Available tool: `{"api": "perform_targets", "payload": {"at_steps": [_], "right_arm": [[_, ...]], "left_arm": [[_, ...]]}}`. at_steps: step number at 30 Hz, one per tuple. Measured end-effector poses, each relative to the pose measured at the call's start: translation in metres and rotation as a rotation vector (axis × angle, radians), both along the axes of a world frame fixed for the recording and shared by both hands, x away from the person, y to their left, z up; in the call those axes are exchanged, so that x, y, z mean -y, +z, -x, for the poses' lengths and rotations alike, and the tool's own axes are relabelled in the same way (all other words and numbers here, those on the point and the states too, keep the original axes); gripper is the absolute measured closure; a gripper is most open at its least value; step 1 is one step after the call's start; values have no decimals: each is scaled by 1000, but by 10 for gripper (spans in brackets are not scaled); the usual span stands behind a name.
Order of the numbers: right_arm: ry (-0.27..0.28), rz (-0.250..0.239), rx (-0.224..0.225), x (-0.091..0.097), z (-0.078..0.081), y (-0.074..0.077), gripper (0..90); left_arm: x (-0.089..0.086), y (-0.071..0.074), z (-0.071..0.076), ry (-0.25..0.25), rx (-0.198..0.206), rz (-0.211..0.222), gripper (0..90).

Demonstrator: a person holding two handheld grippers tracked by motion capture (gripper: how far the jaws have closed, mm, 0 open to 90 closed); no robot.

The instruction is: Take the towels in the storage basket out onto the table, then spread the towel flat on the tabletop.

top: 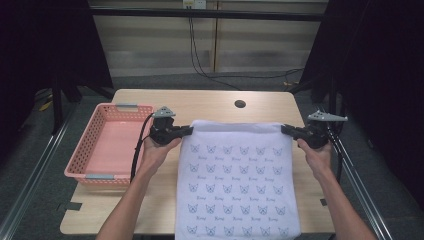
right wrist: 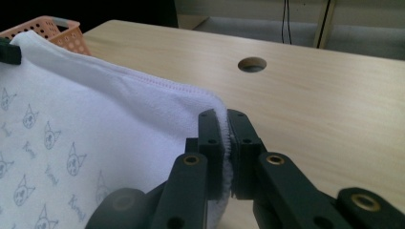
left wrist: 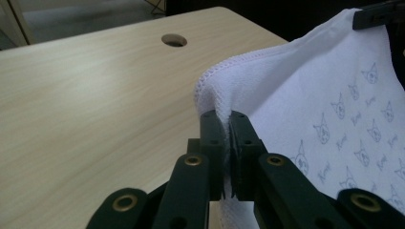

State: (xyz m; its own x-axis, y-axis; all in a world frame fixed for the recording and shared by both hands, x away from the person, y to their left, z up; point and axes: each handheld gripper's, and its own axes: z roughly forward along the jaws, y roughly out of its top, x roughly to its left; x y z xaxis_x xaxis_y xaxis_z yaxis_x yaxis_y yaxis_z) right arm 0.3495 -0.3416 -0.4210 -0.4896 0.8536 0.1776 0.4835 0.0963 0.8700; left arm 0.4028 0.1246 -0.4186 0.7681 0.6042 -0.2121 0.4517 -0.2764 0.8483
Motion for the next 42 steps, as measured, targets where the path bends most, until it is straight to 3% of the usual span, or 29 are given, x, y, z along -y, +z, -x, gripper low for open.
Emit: {"api": "perform_targets", "payload": {"at_steps": [13, 15, 21, 24, 32, 35, 37, 40, 42], "right_arm": [[9, -28, 23, 1, -34, 23, 858], [7, -52, 28, 1, -39, 25, 858], [10, -61, 38, -4, -57, 38, 859], [6, -57, 47, -8, -68, 50, 859], [-16, -68, 86, -12, -85, 87, 860], [-21, -66, 96, -11, -91, 101, 860], [-28, -61, 108, -13, -95, 112, 860], [-29, -79, 134, -15, -95, 124, 861], [-13, -83, 136, -16, -92, 122, 861]], "left_arm": [[-2, 23, -23, 26, 28, 10, 863], [-4, 26, -26, 31, 32, 24, 863], [-11, 34, -39, 59, 43, 41, 863], [-14, 42, -46, 67, 48, 49, 863], [-18, 88, -58, 79, 115, 85, 863], [-16, 102, -63, 90, 143, 80, 863], [-15, 106, -65, 117, 154, 101, 863], [-17, 110, -64, 119, 165, 115, 863], [-19, 106, -61, 110, 156, 108, 863]]}}
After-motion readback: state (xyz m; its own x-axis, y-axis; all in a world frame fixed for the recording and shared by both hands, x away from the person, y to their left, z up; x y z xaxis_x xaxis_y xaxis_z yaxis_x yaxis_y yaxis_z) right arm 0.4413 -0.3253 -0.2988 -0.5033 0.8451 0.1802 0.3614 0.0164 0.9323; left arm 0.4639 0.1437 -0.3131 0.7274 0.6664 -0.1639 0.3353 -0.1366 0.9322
